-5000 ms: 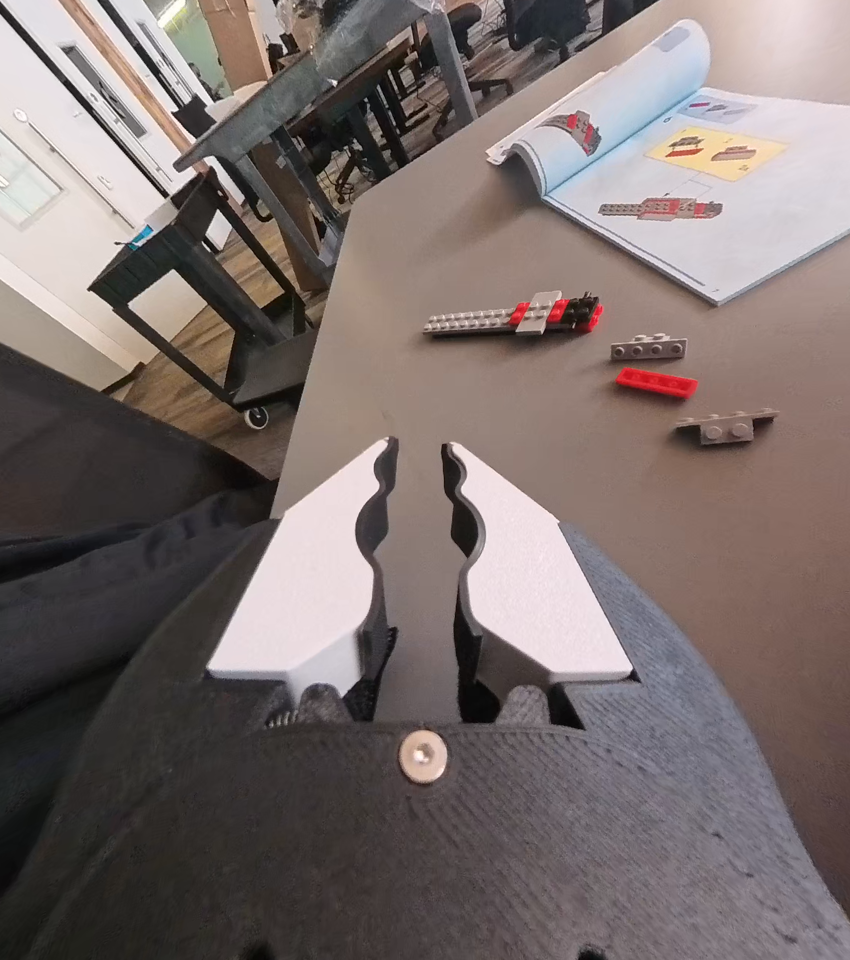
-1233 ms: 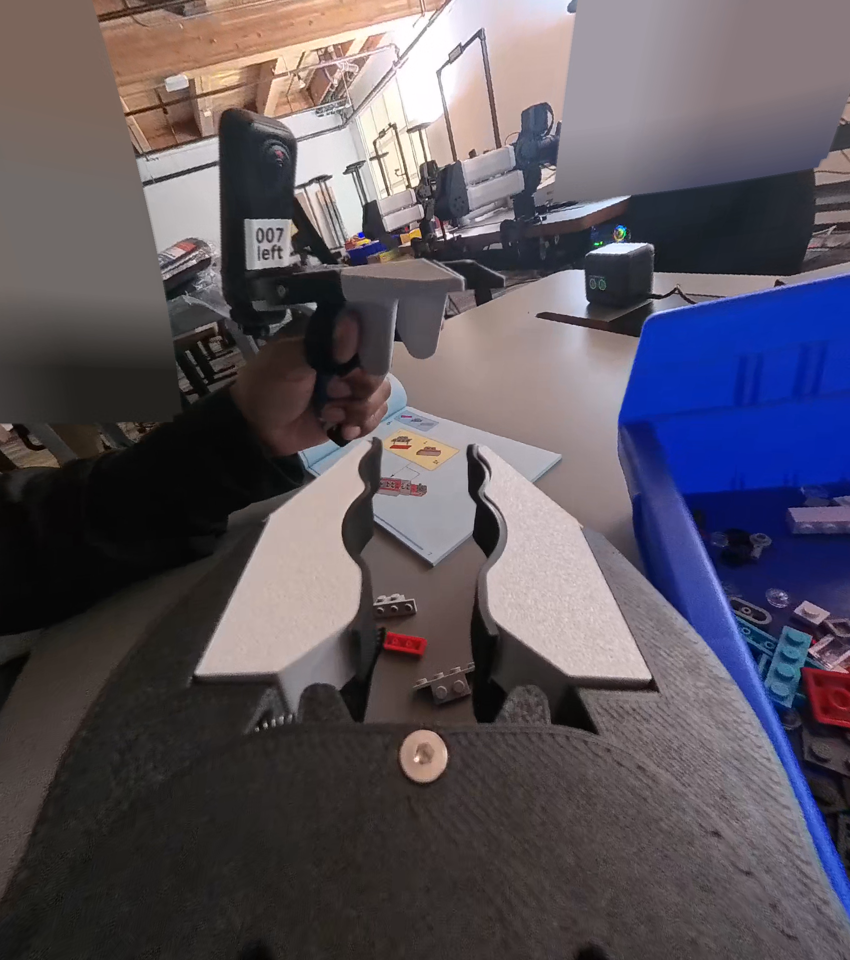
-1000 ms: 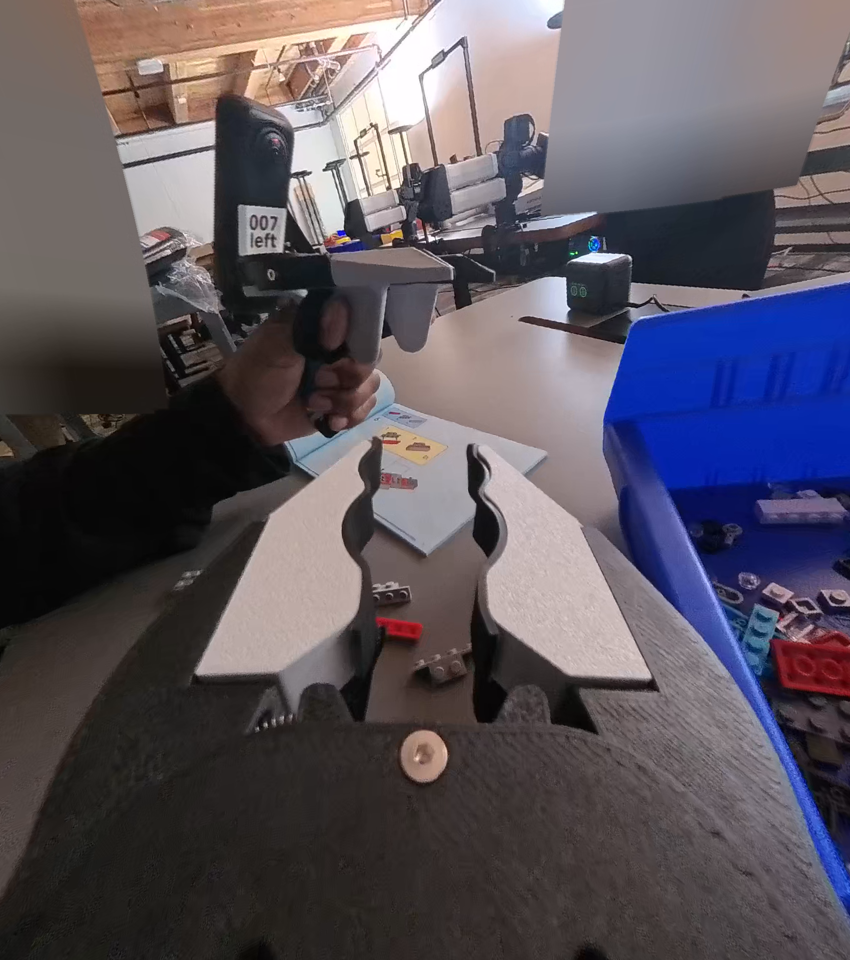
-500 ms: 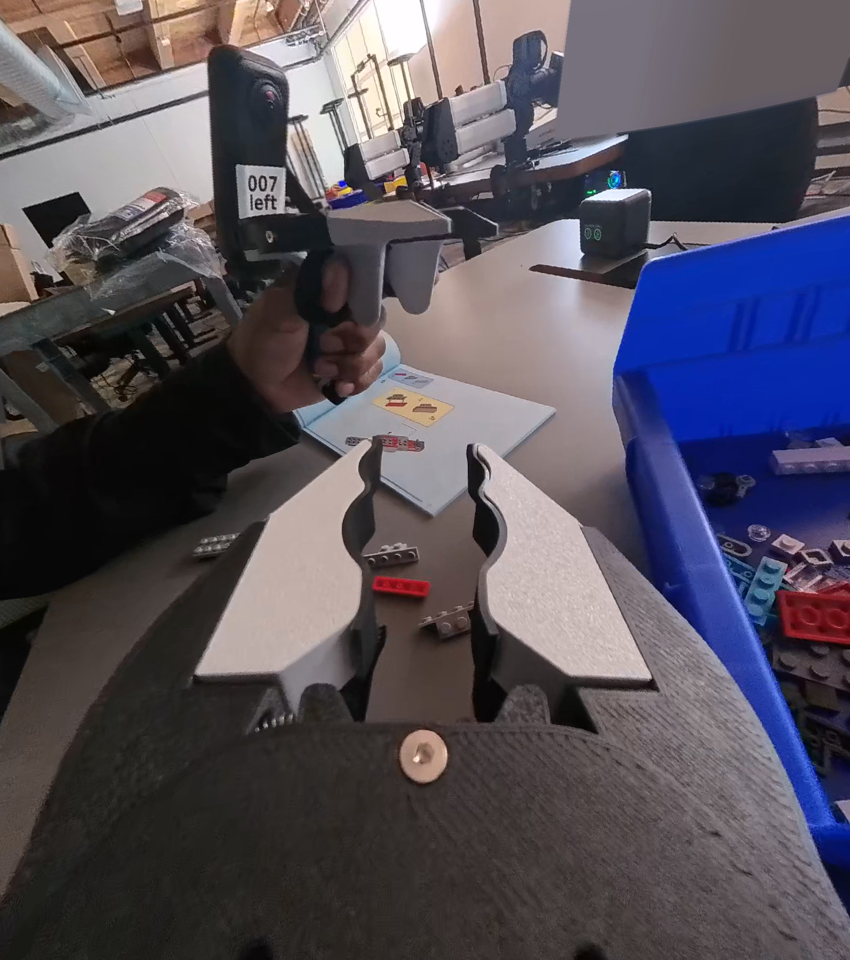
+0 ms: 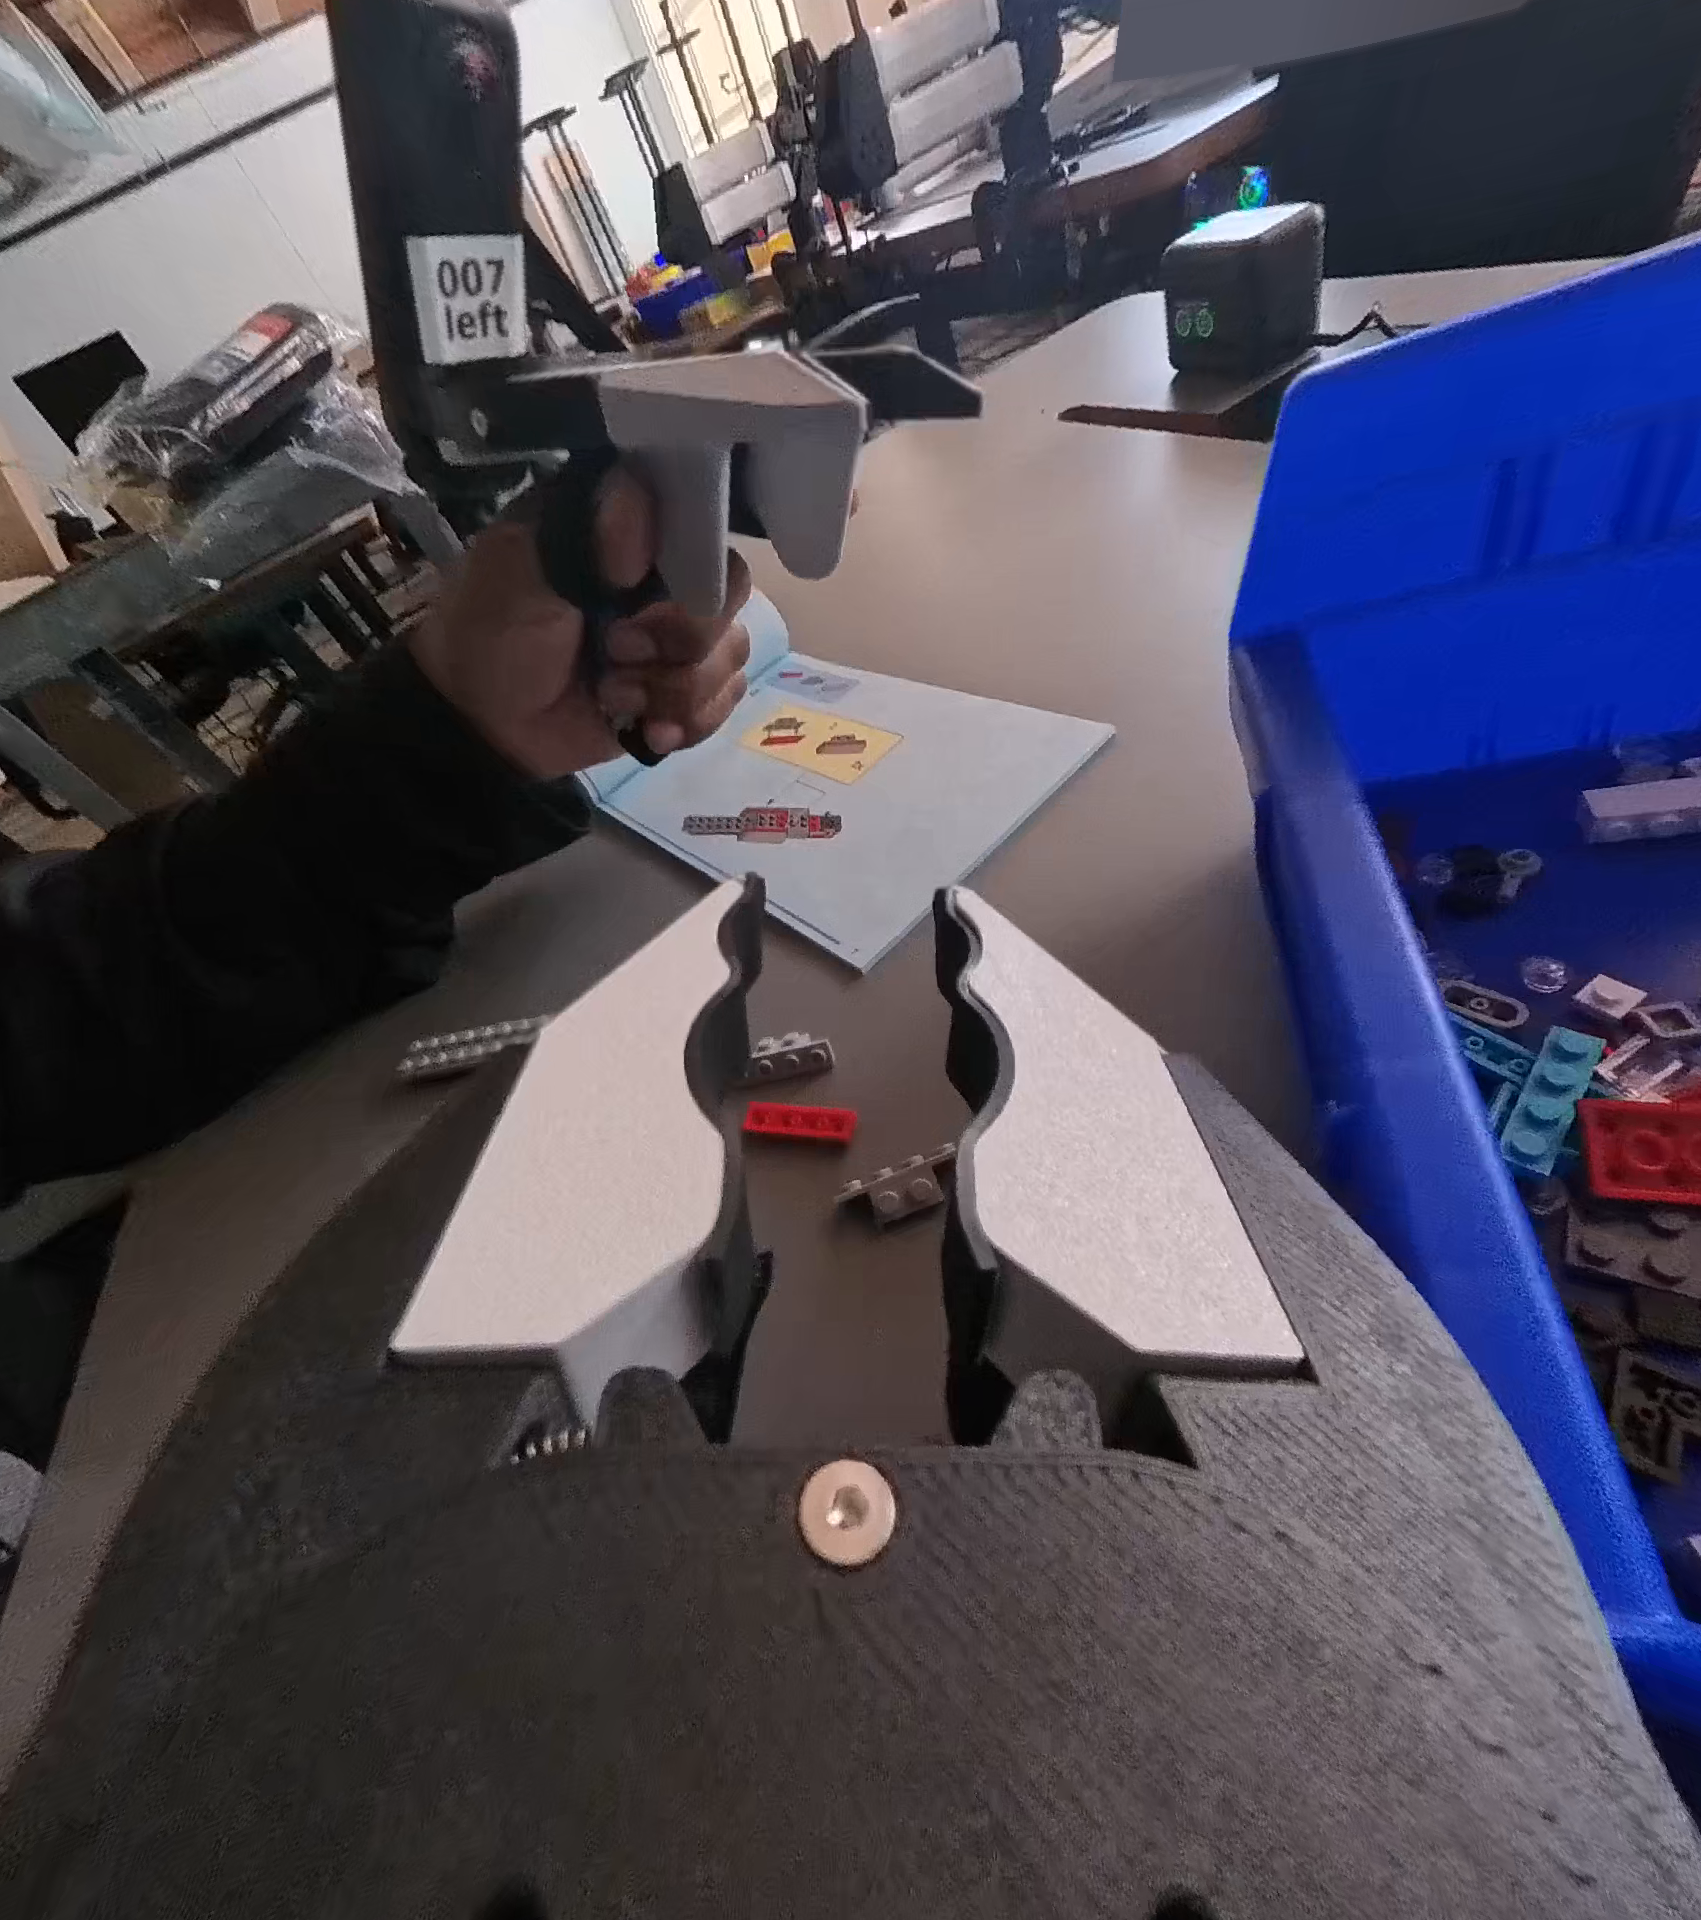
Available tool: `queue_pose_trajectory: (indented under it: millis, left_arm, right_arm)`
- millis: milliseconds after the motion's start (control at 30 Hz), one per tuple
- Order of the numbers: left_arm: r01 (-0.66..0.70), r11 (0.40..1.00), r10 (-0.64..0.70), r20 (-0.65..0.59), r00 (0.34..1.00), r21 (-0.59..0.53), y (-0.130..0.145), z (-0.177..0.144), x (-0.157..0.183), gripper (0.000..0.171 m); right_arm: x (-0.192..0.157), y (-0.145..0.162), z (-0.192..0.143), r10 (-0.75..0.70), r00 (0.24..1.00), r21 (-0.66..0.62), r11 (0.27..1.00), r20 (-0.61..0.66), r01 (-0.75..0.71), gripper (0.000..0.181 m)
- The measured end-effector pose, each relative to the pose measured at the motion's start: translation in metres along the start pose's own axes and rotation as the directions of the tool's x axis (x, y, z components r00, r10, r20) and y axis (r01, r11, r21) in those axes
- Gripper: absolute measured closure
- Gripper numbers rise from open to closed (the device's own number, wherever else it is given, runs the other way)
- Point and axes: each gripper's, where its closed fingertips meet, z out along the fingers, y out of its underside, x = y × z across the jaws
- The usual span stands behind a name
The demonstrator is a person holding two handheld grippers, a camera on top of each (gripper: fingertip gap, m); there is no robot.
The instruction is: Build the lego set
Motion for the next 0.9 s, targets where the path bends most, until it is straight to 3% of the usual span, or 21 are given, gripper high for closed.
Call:
queue_pose_trajectory:
  millis: [233, 400, 533, 733, 900]
  left_arm:
    - [-0.010, 0.996, 0.006, -0.048, 0.999, -0.085, 0.016, 0.008, 0.008, 0.120]
    - [-0.045, 0.981, 0.025, -0.110, 0.994, -0.186, 0.033, 0.014, 0.021, 0.120]
    - [-0.081, 0.960, 0.034, -0.175, 0.984, -0.268, 0.048, 0.015, 0.033, 0.121]
    - [-0.190, 0.898, 0.061, -0.317, 0.947, -0.396, 0.077, 0.011, 0.060, 0.125]
    - [-0.362, 0.803, 0.117, -0.470, 0.875, -0.474, 0.108, 0.005, 0.093, 0.137]
  right_arm:
    - [0.004, 0.022, -0.001, -0.077, 0.997, -0.168, 0.983, -0.025, 0.072, 0.147]
    - [0.011, 0.049, -0.006, -0.193, 0.981, -0.357, 0.919, -0.035, 0.168, 0.144]
    - [0.007, 0.061, -0.007, -0.225, 0.974, -0.421, 0.884, 0.000, 0.204, 0.138]
    - [0.010, 0.076, -0.007, -0.296, 0.955, -0.501, 0.827, -0.002, 0.255, 0.125]
    - [0.011, 0.080, -0.006, -0.348, 0.937, -0.521, 0.802, -0.009, 0.293, 0.142]
